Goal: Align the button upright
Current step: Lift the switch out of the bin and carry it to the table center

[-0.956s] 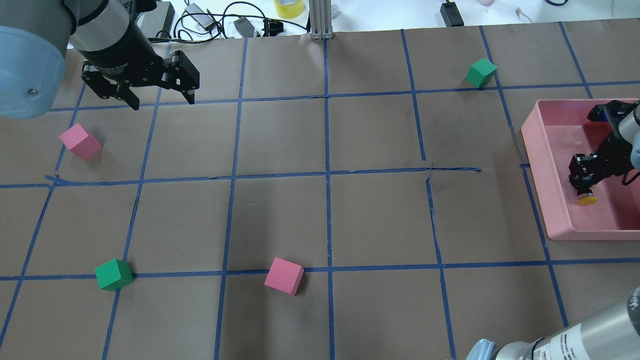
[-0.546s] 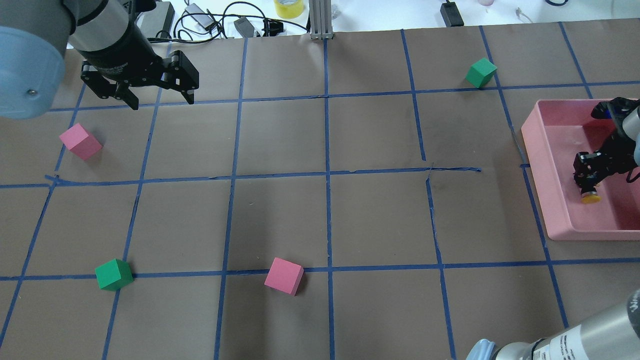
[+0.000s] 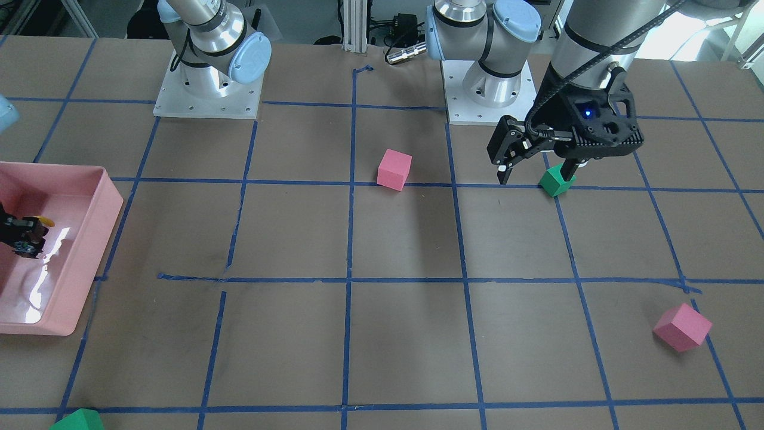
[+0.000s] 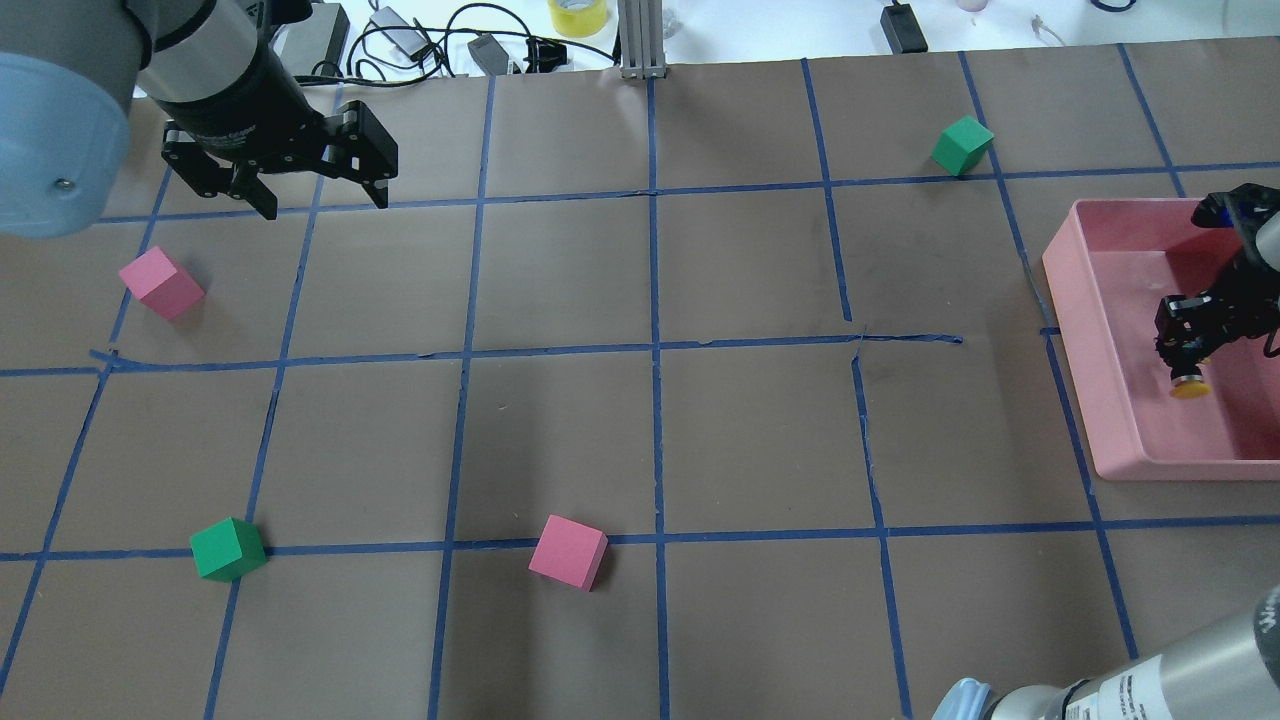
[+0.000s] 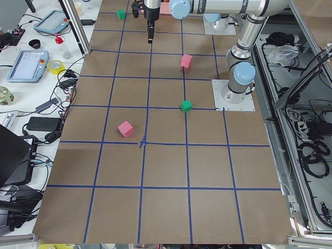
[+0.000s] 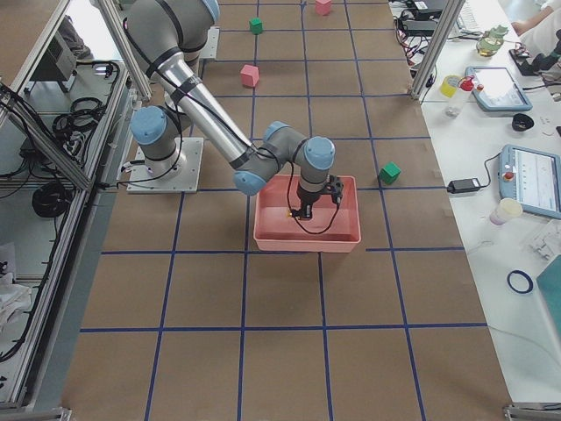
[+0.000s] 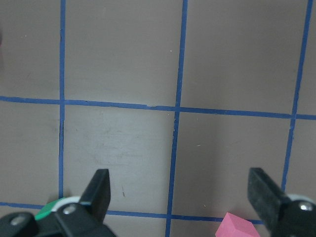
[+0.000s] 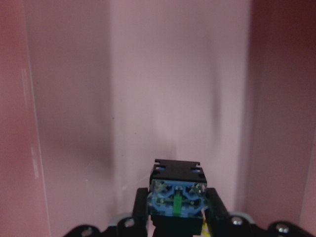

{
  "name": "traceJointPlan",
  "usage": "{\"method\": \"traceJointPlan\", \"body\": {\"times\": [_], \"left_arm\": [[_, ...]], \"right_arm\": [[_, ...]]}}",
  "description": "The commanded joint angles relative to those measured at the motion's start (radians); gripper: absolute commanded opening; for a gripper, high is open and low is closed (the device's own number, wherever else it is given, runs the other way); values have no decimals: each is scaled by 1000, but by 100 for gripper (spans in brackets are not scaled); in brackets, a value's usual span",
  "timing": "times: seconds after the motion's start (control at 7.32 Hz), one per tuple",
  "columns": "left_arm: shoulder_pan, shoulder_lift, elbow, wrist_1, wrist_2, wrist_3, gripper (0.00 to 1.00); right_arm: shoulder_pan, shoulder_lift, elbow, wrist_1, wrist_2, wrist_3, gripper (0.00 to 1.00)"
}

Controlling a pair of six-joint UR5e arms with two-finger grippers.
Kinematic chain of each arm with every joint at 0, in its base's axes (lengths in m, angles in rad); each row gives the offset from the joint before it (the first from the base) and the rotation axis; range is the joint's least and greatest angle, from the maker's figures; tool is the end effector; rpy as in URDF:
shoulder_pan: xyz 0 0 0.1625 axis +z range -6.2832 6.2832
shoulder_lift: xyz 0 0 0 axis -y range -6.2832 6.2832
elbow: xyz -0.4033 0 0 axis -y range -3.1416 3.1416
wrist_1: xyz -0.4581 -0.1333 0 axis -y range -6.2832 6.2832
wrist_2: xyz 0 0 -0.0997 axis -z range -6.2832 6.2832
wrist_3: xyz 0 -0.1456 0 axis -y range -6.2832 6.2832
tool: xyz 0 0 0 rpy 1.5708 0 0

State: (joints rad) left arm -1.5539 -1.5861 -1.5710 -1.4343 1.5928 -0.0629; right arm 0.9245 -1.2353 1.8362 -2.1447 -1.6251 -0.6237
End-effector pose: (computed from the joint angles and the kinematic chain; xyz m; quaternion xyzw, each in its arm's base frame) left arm -0.1203 -0.5829 0.4262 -0.0405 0.9973 -0.0607 0.0096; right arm -0.2651 -0.5596 0.1363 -0.0109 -0.9995 -0.0270 0.0139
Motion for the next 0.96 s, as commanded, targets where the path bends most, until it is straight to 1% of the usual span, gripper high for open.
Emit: {"method": "traceJointPlan", "body": {"times": [0.0, 0.14, 0.27, 0.41, 0.55, 0.82], "left_arm": [[0, 0, -1, 0, 1, 0, 100], [0, 0, -1, 0, 0, 0, 100], [0, 0, -1, 0, 0, 0, 100], [0, 0, -1, 0, 0, 0, 100], [0, 0, 0, 0, 0, 0, 100], [0, 0, 0, 2, -1, 0, 100]], "right_arm": [[42, -16, -156, 161, 7, 9, 0], [78, -29, -213, 219, 5, 21, 0], [123, -53, -245, 251, 1, 53, 0], [173, -77, -261, 299, -6, 115, 0], [238, -102, -275, 318, -6, 189, 0], [409, -104, -278, 318, -1, 389, 0]]}}
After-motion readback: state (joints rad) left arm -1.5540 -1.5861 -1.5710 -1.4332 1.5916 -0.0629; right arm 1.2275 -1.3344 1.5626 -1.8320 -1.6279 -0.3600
